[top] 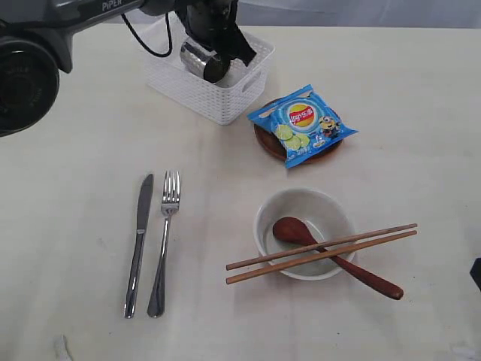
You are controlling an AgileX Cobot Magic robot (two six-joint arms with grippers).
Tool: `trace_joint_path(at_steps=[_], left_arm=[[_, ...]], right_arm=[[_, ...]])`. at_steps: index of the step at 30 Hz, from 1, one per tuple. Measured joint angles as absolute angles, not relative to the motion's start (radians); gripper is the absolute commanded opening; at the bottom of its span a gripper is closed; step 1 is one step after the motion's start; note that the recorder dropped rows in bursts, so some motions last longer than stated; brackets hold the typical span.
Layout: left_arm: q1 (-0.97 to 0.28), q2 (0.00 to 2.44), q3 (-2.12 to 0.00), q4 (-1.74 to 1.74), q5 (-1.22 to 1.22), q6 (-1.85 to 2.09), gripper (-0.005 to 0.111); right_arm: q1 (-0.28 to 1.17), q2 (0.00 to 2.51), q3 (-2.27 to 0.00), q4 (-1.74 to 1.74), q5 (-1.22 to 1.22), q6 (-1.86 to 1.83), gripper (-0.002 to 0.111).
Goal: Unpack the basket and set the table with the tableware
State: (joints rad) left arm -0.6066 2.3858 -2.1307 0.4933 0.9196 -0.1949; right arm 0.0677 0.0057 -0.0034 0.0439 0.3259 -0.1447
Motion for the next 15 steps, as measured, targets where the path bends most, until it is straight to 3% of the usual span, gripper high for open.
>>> trace_joint_path(at_steps=[3,7,15], left_arm=[[-0.607,2.376,-2.132,0.473,0.928,-0.182,0.013],[-0.605,2.373,-2.132,0.373,0.934,-0.081,0.054],[-0.605,2.38,-2.132,0.406,0.898,-0.104,0.05]], right_arm=[[0.068,0.006,-0.003,0.044,0.326,-0.145,0.0],[0.068,0.006,-0.003,0.044,0.326,-0.145,0.0],[0.068,0.006,-0.003,0.044,0.326,-0.145,0.0]])
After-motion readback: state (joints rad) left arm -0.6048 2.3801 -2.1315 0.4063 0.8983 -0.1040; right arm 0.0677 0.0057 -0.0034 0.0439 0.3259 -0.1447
